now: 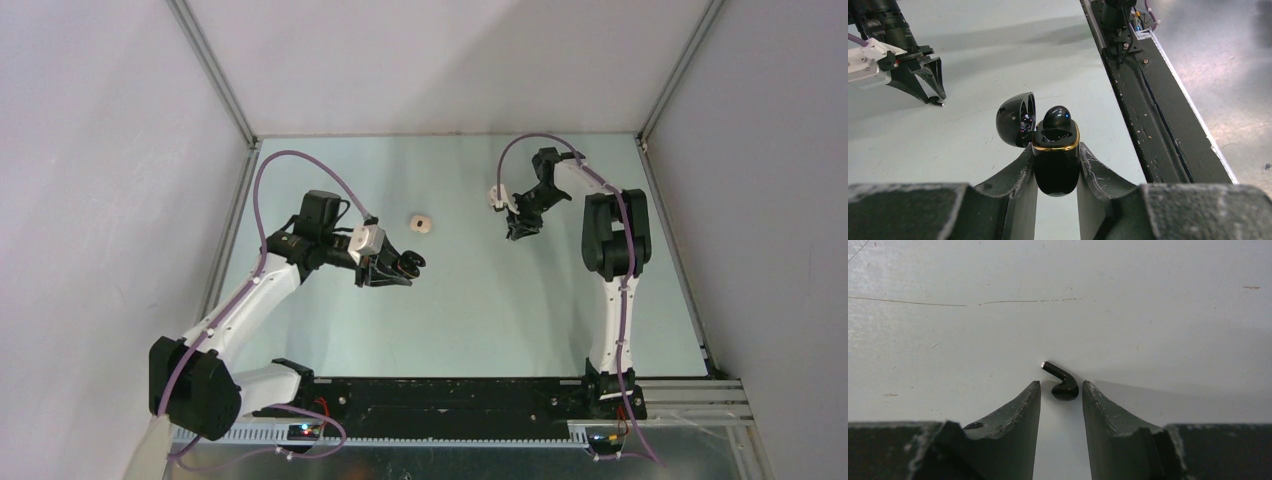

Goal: Insert the wireless bluetooth earbuds into the charging case
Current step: Pick up the earbud from the center of the board.

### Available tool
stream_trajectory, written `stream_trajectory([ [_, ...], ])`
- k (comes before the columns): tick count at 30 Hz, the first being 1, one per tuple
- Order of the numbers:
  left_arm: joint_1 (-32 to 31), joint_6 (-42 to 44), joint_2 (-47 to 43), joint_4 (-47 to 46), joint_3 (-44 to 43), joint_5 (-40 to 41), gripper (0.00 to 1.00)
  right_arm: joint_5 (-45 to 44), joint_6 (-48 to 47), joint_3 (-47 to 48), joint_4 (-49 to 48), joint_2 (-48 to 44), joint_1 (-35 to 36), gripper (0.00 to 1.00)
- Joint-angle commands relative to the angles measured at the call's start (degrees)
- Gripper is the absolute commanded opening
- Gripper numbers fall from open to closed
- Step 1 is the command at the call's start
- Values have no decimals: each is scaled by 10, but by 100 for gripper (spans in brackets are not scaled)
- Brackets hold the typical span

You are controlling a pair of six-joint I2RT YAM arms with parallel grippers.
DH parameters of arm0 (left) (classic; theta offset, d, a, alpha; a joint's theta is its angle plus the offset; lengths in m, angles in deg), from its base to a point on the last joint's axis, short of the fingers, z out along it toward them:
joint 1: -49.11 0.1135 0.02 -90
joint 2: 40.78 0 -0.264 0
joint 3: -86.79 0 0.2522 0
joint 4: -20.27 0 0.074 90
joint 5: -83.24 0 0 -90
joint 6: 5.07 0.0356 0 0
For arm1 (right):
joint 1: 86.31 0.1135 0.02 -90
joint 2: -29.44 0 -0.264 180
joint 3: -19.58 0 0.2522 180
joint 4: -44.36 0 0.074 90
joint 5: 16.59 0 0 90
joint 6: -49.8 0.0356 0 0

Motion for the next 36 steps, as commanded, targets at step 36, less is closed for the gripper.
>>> stream_trajectory([
  [36,-7,39,-2,30,-35,-20,8,10,-26,60,78,25,2,25],
])
